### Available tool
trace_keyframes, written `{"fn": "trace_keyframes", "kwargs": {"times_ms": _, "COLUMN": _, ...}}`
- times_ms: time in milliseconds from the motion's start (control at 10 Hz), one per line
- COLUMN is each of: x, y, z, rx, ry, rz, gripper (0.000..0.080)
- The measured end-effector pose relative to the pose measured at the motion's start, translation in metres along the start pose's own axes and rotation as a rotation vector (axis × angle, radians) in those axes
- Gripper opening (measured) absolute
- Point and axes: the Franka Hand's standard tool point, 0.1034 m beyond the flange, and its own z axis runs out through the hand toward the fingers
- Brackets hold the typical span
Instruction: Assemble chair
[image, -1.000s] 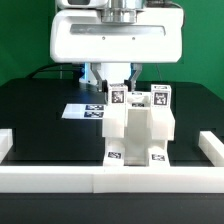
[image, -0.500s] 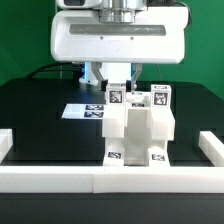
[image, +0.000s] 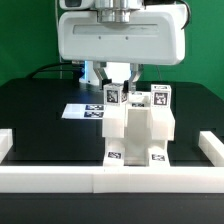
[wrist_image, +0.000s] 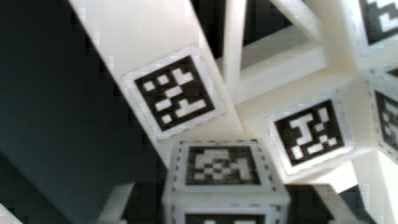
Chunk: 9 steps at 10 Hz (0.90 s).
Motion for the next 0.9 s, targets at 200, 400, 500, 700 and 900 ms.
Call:
{"fn": "trace_keyframes", "kwargs": {"times_ms": 200, "x": -0.0003, "y": -0.0007, "z": -0.0001, "rx": 0.008, "ry": -0.003, "rz": 0.211, "gripper": 0.0287}}
{"fn": "trace_keyframes", "kwargs": {"times_ms": 400, "x": -0.0009, "y": -0.0016, "z": 0.0000, "rx": 0.009, "ry": -0.005, "rz": 0.400, "gripper": 0.0287}}
{"fn": "trace_keyframes", "kwargs": {"times_ms": 500, "x": -0.0011, "y": -0.0019, "z": 0.0000, "rx": 0.009, "ry": -0.006, "rz": 0.437, "gripper": 0.0287}}
{"fn": "trace_keyframes", "kwargs": {"times_ms": 700, "x": -0.0016, "y": -0.0023, "z": 0.0004, "rx": 0.009, "ry": -0.006, "rz": 0.481, "gripper": 0.0373}}
{"fn": "trace_keyframes", "kwargs": {"times_ms": 900, "x": -0.0021, "y": -0.0023, "z": 0.0007, "rx": 0.006, "ry": -0.009, "rz": 0.446, "gripper": 0.0521}}
